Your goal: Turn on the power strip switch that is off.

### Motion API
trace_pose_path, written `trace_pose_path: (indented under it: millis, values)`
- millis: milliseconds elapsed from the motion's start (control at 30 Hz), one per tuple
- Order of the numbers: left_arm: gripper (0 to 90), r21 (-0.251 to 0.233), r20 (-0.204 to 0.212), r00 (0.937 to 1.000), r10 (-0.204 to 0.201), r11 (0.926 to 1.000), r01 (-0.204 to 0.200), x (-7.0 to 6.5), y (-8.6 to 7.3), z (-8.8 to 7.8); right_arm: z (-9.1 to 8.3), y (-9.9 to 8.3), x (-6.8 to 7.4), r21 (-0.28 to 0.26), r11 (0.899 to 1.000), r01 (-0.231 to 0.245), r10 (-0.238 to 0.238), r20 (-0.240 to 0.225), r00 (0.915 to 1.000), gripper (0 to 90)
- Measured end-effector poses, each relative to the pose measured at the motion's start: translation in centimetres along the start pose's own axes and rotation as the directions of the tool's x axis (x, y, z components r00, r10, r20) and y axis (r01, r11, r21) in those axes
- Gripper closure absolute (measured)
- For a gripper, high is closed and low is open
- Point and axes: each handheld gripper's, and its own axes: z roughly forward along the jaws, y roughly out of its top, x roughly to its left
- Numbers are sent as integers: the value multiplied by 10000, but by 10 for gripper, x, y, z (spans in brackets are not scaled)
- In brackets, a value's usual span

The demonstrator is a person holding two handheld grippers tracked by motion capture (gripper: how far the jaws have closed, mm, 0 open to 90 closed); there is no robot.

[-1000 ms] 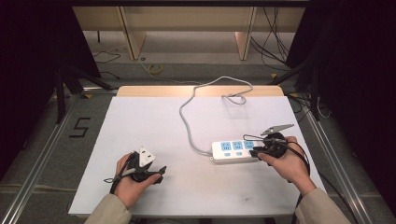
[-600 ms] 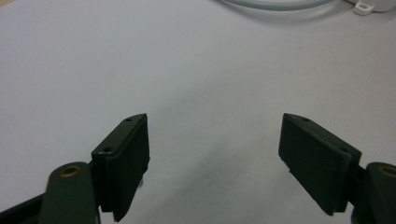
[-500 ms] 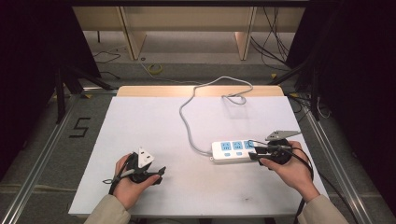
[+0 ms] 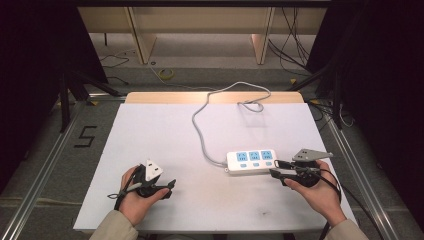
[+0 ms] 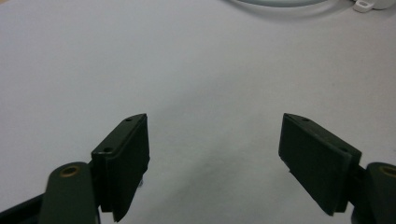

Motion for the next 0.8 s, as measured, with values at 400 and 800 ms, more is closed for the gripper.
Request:
trace_pose_path:
  millis: [400, 800]
  values:
    - [245, 6, -20, 10000, -76, 10000, 76, 1, -2, 0, -8, -17, 0, -775, 9966, -295, 311, 199, 9993, 474]
    - [244, 138, 18, 10000, -16, 9999, 16, 3, -2, 5, -4, -20, 1, -732, 9967, -343, 349, 74, 9994, 462]
